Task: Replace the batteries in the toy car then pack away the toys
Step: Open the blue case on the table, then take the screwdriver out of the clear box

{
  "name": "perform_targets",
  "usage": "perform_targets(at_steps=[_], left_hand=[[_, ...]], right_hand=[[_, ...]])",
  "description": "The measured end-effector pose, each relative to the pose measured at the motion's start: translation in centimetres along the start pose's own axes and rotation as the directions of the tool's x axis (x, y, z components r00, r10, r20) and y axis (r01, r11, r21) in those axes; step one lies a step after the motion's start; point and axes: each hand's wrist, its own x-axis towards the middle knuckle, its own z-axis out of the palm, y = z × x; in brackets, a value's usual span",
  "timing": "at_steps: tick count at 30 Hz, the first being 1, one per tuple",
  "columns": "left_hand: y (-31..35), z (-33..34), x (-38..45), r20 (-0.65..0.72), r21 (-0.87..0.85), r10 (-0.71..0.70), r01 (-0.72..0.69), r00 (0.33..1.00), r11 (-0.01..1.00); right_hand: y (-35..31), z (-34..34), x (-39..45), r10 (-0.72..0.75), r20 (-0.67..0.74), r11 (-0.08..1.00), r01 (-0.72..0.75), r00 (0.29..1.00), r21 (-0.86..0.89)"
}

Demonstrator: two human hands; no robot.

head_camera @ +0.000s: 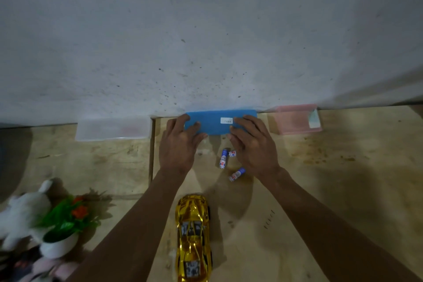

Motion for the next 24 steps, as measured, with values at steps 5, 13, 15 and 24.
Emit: perform_targets(at_steps=[5,13,15,24], left_hand=[[0.5,-2.2,0.0,0.142,-0.031,-0.066,0.071,0.988,0.997],[-7.9,-6.3,-4.1,0.033,-0.06,-0.231,0.233,0.972,0.971],[-10.8,-7.5,-5.1,0.013,-0.025,-0.28,0.281,0.96,0.96],[-21.1,-10.3,-4.0,0.116,0.082,-0.331,0.323,0.936,0.943]], right_hand=[[-1.9,-0.4,1.4,0.169,0.063,0.985,-0.171,0.984,0.021],[-13.3,0.4,2.8,0.352,0.128,0.858,-0.375,0.927,0.352],[-17.2,1.9,3.2,0.402,0.2,0.777,-0.449,0.893,0.442],[-30.1,9.5,9.2,0.832,0.521,-0.16,-0.818,0.188,0.552]])
